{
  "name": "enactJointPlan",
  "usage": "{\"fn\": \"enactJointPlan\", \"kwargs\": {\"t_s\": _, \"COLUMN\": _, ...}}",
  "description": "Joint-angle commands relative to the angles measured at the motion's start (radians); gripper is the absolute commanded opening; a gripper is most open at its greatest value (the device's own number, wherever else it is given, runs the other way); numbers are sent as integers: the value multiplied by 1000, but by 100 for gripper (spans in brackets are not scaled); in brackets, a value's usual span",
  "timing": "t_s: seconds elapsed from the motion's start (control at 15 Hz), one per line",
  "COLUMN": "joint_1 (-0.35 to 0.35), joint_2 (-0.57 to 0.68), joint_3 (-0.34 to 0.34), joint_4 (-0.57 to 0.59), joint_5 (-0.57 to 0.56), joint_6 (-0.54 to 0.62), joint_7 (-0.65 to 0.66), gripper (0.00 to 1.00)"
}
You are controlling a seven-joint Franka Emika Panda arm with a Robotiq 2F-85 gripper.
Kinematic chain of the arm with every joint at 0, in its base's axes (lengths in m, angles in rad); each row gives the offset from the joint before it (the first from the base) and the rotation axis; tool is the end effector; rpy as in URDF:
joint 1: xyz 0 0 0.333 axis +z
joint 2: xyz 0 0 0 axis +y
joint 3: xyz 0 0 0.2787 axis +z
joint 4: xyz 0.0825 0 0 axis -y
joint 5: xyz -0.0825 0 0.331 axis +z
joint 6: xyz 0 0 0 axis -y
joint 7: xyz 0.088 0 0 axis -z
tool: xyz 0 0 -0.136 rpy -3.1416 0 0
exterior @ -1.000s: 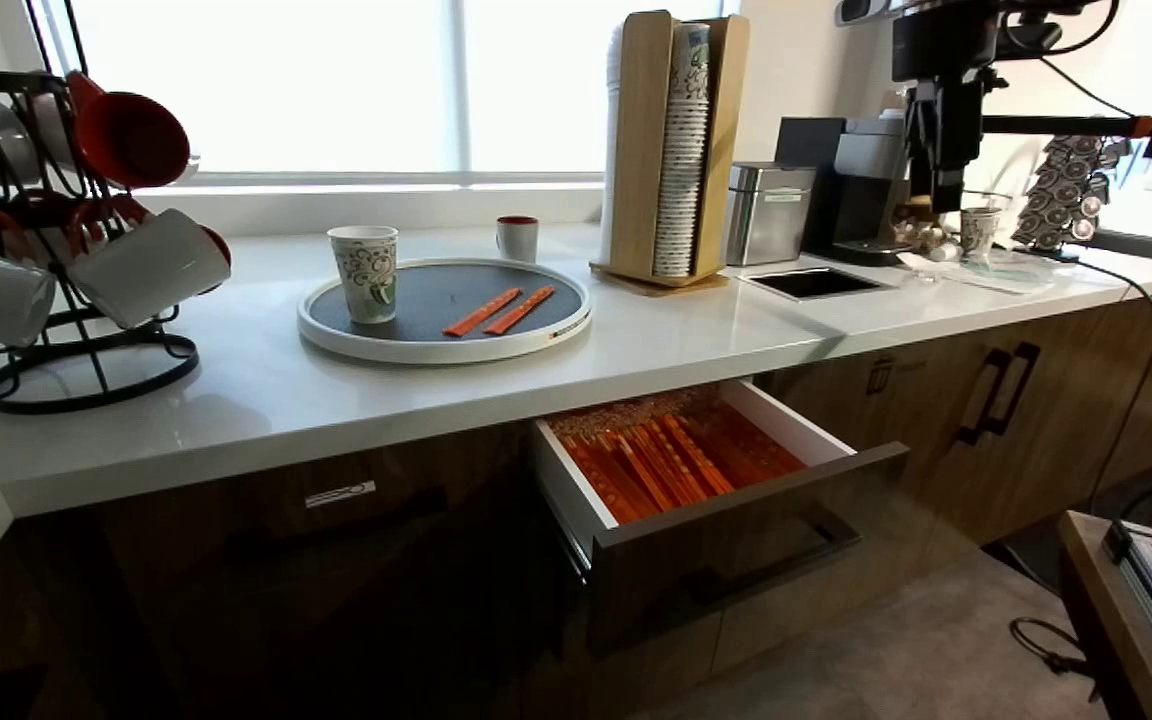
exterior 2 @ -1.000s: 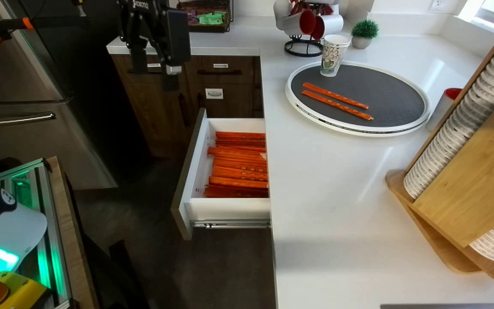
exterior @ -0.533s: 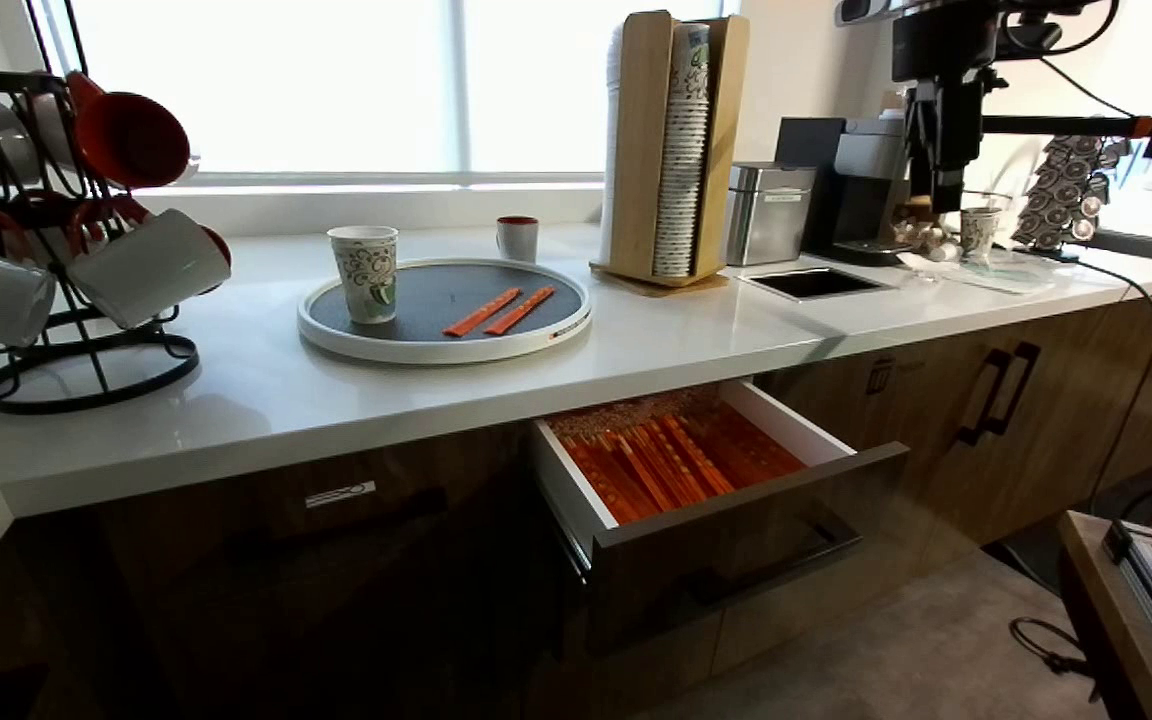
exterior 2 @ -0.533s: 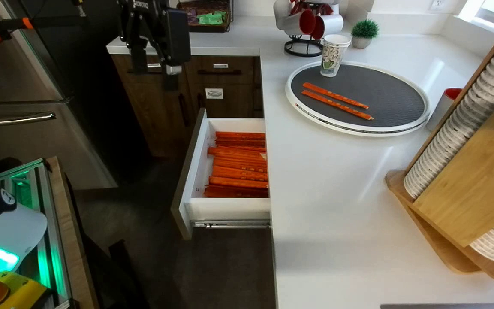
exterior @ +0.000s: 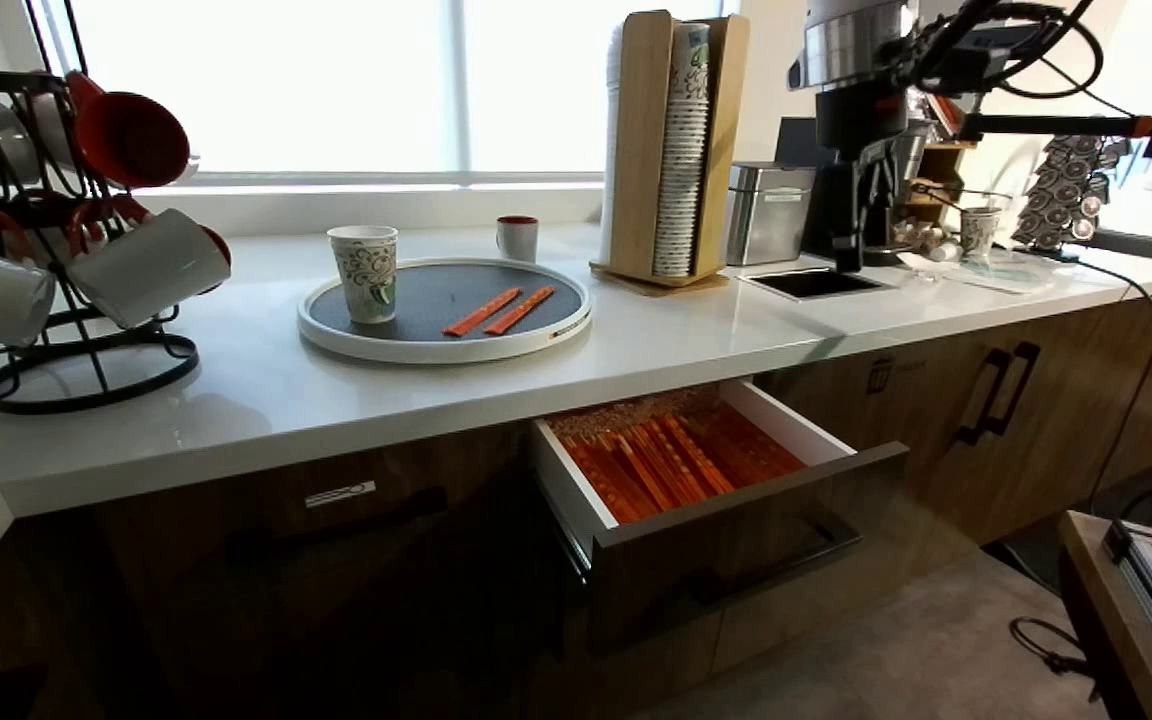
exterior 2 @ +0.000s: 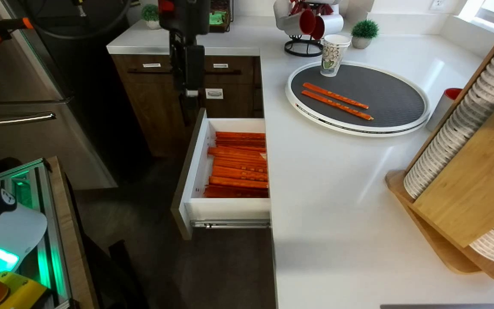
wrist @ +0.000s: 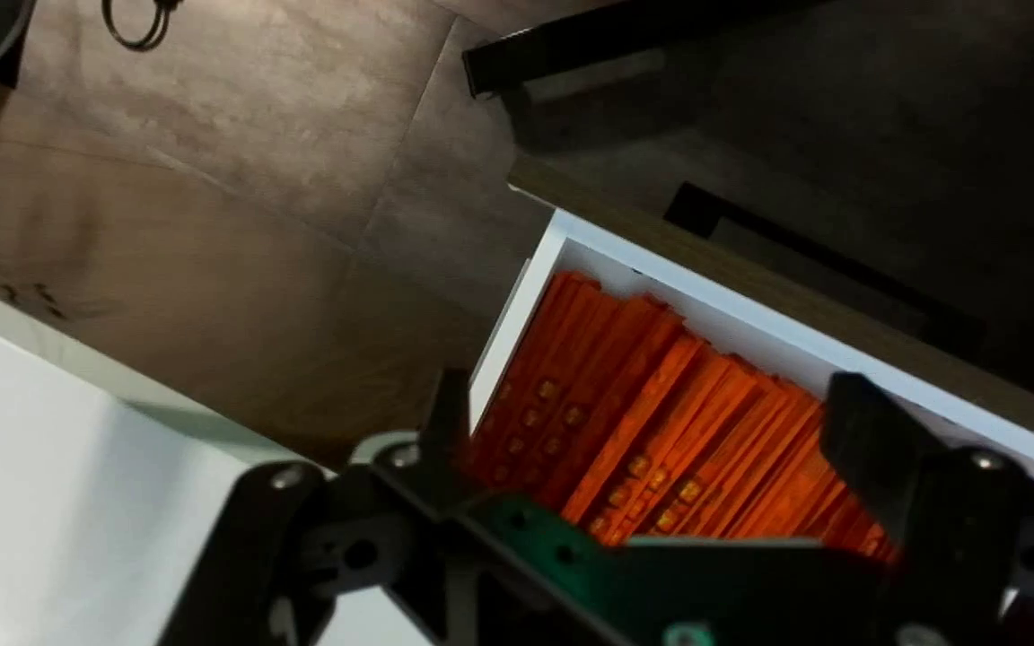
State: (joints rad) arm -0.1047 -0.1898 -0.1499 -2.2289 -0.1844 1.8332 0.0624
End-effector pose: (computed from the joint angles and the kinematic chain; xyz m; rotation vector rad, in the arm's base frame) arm 0.4017 -0.1258 0.3955 2.9770 -0.3664 -0.3303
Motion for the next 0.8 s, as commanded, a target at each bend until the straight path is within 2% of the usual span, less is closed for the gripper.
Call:
{"fn": "enactJointPlan", "kwargs": {"t_s": 0.0, "joint_1": -14, "joint_2": 83, "joint_3": 17, "joint_4": -30, "joint_5": 83, "joint_6": 78, "joint_7": 176, "gripper": 100}}
{"fn": "enactJointPlan", "kwargs": {"t_s": 0.2, "joint_1": -25, "joint_2": 159, "joint_3": 0, "joint_4": -101, "joint_5": 193, "joint_6": 230, "joint_7": 239, "gripper": 100}}
{"fn": "enactJointPlan", "kwargs": {"t_s": 0.27, "joint_1": -16, "joint_2": 120, "joint_3": 13, "joint_4": -56, "joint_5": 136, "joint_6": 146, "joint_7": 196, "gripper": 100}}
{"fn": "enactJointPlan", "kwargs": {"t_s": 0.4, "joint_1": -24, "joint_2": 160, "joint_3": 6, "joint_4": -87, "joint_5": 164, "joint_6": 207, "joint_7": 216, "gripper": 100}}
{"fn": "enactJointPlan", "kwargs": {"t_s": 0.6, "joint_1": -27, "joint_2": 175, "joint_3": 3, "joint_4": -88, "joint_5": 170, "joint_6": 217, "joint_7": 227, "gripper": 100}}
{"fn": "enactJointPlan", "kwargs": {"t_s": 0.73, "joint_1": -24, "joint_2": 216, "joint_3": 5, "joint_4": -90, "joint_5": 233, "joint_6": 313, "joint_7": 216, "gripper": 100}}
